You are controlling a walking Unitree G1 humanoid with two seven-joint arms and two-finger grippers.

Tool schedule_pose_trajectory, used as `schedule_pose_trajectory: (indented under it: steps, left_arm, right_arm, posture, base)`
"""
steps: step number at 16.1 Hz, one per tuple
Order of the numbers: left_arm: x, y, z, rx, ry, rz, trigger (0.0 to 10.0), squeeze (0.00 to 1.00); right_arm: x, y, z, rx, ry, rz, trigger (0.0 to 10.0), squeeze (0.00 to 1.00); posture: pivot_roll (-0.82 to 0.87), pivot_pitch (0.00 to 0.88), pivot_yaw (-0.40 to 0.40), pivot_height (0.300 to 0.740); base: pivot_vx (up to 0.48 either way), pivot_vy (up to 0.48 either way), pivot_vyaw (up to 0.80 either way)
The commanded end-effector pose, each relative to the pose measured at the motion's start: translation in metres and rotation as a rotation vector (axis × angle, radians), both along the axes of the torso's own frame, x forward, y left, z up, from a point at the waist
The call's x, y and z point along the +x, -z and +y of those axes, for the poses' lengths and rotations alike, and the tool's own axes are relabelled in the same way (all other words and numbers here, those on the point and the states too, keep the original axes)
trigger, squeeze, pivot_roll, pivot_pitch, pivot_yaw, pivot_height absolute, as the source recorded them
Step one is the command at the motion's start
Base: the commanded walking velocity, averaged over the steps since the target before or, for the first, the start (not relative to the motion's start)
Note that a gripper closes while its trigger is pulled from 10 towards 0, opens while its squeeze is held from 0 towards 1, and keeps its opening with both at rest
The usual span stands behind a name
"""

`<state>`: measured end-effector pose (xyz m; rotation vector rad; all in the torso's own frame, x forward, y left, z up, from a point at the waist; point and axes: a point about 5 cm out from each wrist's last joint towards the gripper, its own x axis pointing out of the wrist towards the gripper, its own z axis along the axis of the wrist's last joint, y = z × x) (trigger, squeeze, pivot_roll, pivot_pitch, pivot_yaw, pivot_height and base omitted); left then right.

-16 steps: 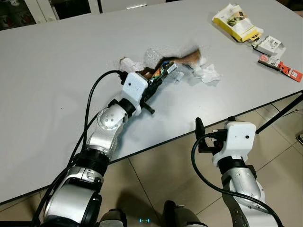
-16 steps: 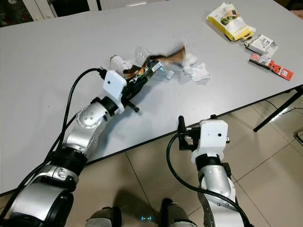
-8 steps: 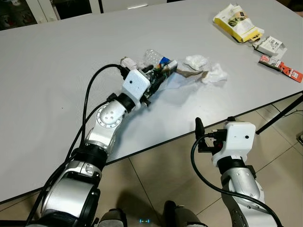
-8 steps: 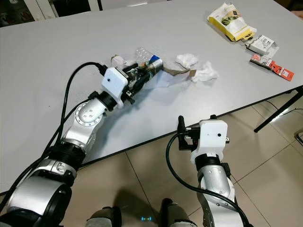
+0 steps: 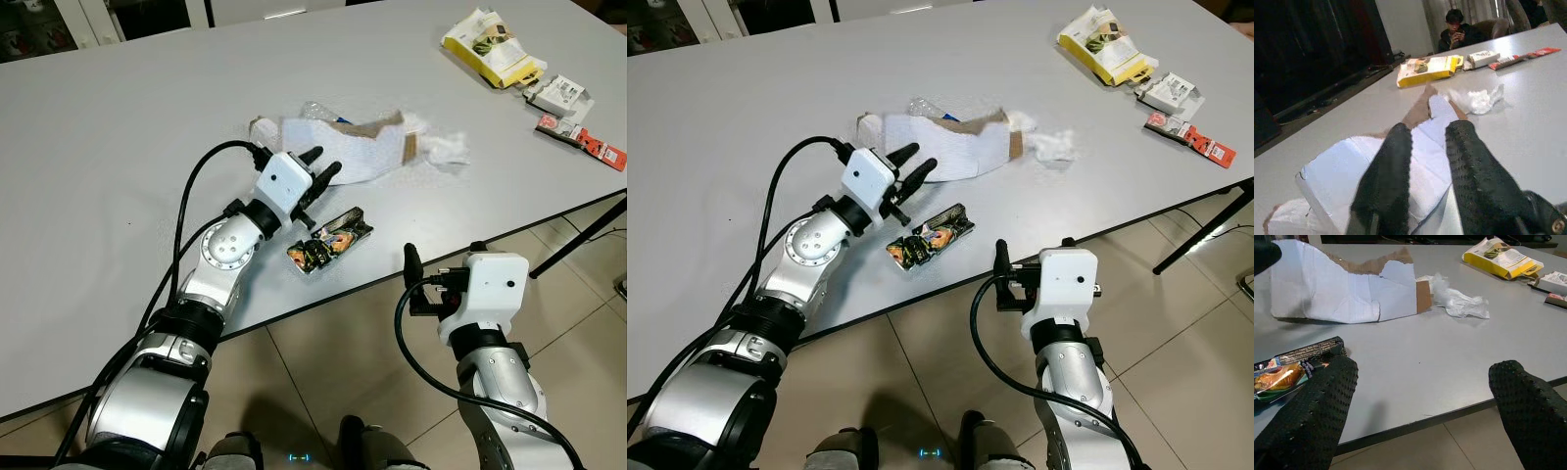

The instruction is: Picking trash to rubbish bin

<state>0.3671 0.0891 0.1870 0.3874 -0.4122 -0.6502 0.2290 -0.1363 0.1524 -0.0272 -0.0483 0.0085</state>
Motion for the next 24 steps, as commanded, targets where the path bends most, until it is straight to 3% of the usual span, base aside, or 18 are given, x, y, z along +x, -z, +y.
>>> schedule_pose_trajectory:
  steps: [1,4,5,6,7,8,12,15,17,18,20,21,22,23,24]
  left_arm:
    - [0.001,-0.002,-0.002,0.027,0.006,-0.017,10.0,0.0]
    - [0.003,-0.007,0.0,0.009,-0.005,-0.019,10.0,0.0]
    - [0.005,-0.013,0.002,-0.021,-0.013,-0.028,10.0,0.22]
    - [0.006,-0.016,0.004,-0.04,-0.023,-0.034,10.0,1.0]
    - [0.006,-0.019,0.004,-0.045,-0.023,-0.039,10.0,1.0]
    - [0.006,-0.021,0.004,-0.051,-0.02,-0.042,10.0,1.0]
    - [0.005,-0.022,0.002,-0.048,0.005,-0.038,10.0,1.0]
    - [0.002,-0.029,0.0,-0.025,0.084,-0.028,10.0,1.0]
    - [0.002,-0.035,0.001,-0.005,0.101,-0.033,10.0,1.0]
    - [-0.001,-0.029,0.0,0.017,0.117,-0.022,10.0,0.91]
    - [-0.005,-0.021,0.0,0.029,0.124,-0.004,10.0,0.81]
    - [-0.008,-0.018,0.0,0.03,0.13,-0.003,10.0,0.48]
    - [-0.012,-0.015,0.001,0.039,0.15,0.005,10.0,0.55]
    - [-0.012,-0.015,0.001,0.041,0.154,0.007,10.0,0.55]
    - [-0.013,-0.015,0.002,0.052,0.163,0.004,10.0,0.73]
  right_arm:
    - [-0.001,0.002,-0.002,-0.008,0.017,0.005,10.0,0.0]
    - [-0.002,0.002,-0.002,-0.008,0.016,0.007,10.0,0.0]
    - [-0.001,0.002,-0.002,-0.007,0.013,0.008,10.0,0.0]
    - [-0.001,0.002,-0.002,-0.006,0.011,0.008,10.0,0.0]
    - [-0.001,0.002,-0.001,0.002,0.003,0.006,10.0,0.0]
    - [-0.001,0.001,-0.001,0.002,0.003,0.003,10.0,1.0]
    - [-0.001,0.001,-0.001,-0.002,0.003,0.003,10.0,1.0]
    - [-0.004,0.003,0.001,0.001,-0.024,0.039,10.0,1.0]
    - [-0.012,0.016,0.007,0.037,-0.113,0.145,10.0,1.0]
    - [-0.018,0.024,0.012,0.035,-0.165,0.181,10.0,1.0]
    - [-0.02,0.026,0.019,0.052,-0.206,0.193,10.0,1.0]
    - [-0.021,0.027,0.022,0.051,-0.225,0.196,10.0,1.0]
    - [-0.022,0.028,0.024,0.045,-0.236,0.206,10.0,1.0]
    - [-0.022,0.028,0.025,0.043,-0.237,0.207,10.0,1.0]
    - [-0.022,0.028,0.025,0.04,-0.242,0.209,10.0,1.0]
  posture:
    - [0.05,0.182,-0.009,0.74]
    - [0.05,0.184,-0.009,0.74]
    - [0.05,0.184,-0.009,0.74]
    - [0.05,0.184,-0.009,0.74]
    - [0.05,0.184,-0.009,0.74]
    - [0.05,0.184,-0.009,0.74]
    - [0.05,0.184,-0.011,0.74]
    - [0.06,0.184,-0.006,0.74]
    - [0.07,0.185,-0.005,0.74]
    - [0.07,0.185,-0.005,0.74]
    - [0.07,0.186,0.002,0.74]
    - [0.07,0.186,0.002,0.74]
    - [0.08,0.187,0.004,0.74]
    - [0.08,0.187,0.004,0.74]
    - [0.08,0.187,0.004,0.74]
  base:
    - [0.0,0.0,0.0]
    - [0.0,0.0,0.0]
    - [0.0,0.0,0.0]
    - [0.0,0.0,0.0]
    - [0.0,0.0,0.0]
    - [0.0,0.0,0.0]
    - [0.0,0.0,0.0]
    - [0.0,0.0,0.0]
    - [0.0,0.0,0.0]
    - [0.0,0.0,0.0]
    - [0.0,0.0,0.0]
    - [0.0,0.0,0.0]
    - [0.0,0.0,0.0]
    - [0.0,0.0,0.0]
    - [0.0,0.0,0.0]
